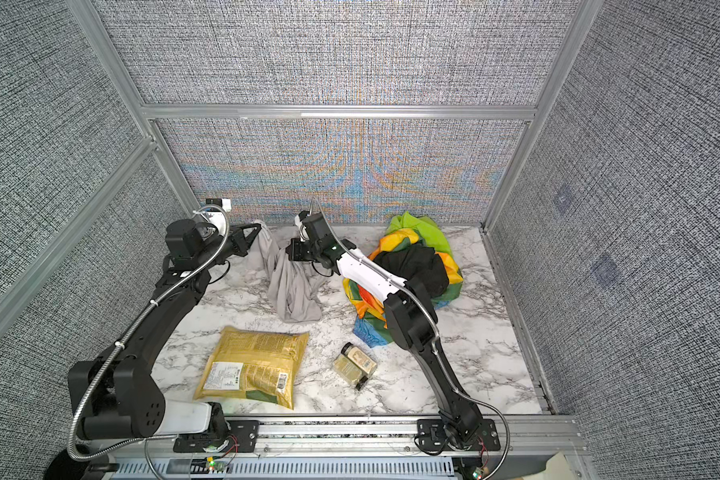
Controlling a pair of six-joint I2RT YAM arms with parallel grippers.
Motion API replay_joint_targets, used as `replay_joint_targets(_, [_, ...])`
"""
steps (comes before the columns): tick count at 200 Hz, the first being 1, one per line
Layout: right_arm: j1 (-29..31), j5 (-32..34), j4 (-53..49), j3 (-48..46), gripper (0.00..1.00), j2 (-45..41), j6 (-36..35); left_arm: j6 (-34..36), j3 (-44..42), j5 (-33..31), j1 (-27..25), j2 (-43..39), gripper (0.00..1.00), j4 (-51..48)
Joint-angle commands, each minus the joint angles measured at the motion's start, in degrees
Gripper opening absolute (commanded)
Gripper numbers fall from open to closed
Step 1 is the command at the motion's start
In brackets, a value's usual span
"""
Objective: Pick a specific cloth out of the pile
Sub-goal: 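Lower the grey cloth with both grippers onto the table beside the pile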
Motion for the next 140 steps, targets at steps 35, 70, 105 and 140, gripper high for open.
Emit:
replay_joint_targets(35, [-3.5, -0.9, 0.6, 4.3, 0.07, 6.5, 5.0, 6.0, 1.0, -1.9, -9.0, 2.8, 0.00, -1.4])
replay_joint_targets(70, [-5.1, -2.5, 1.7, -3.5, 0.48, -0.5, 3.4, 8.1, 1.4, -6.2, -13.7, 5.2, 0.00, -3.7])
replay_joint_targets(105, [-8.0, -3.7, 6.4, -19.3, 0.74, -13.0, 3.1, 7.3, 0.9, -8.0, -14.1, 6.8, 0.00, -3.4])
replay_joint_targets(140, [-10.8, -2.2, 6.3, -32.4, 0.77, -26.2, -0.5, 7.2, 1.3, -8.6, -14.5, 9.1, 0.00, -4.2])
